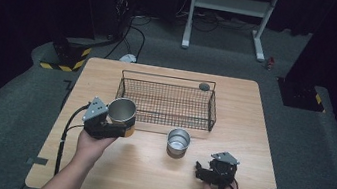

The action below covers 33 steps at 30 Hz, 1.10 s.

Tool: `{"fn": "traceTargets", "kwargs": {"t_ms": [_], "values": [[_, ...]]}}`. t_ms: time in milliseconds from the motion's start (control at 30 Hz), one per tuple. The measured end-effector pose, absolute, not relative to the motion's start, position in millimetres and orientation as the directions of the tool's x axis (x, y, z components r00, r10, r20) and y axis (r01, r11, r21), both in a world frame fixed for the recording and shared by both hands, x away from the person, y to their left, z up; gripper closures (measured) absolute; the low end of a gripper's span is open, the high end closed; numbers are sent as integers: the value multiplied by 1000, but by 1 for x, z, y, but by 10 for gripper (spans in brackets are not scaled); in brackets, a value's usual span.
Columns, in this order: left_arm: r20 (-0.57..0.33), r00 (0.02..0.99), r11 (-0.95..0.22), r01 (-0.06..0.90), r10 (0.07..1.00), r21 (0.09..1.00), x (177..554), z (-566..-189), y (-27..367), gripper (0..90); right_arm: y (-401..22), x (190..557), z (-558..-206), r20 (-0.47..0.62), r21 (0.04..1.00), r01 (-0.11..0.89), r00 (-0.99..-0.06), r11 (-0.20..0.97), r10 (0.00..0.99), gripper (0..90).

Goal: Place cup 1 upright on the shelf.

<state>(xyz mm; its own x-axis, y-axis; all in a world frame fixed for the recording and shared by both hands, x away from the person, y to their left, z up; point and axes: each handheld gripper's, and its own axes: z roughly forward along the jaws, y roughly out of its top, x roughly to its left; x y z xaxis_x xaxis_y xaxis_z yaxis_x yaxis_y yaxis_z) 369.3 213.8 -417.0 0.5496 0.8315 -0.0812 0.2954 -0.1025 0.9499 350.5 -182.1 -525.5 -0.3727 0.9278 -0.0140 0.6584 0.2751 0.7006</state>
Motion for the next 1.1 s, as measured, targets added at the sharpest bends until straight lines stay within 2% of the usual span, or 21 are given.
{"fn": "traceTargets", "kwargs": {"t_ms": [1100], "values": [[-101,538,-69,287,837,955,417,-397,204,133,-183,350,-525,-9,696,662,-380,279,925,87]]}}
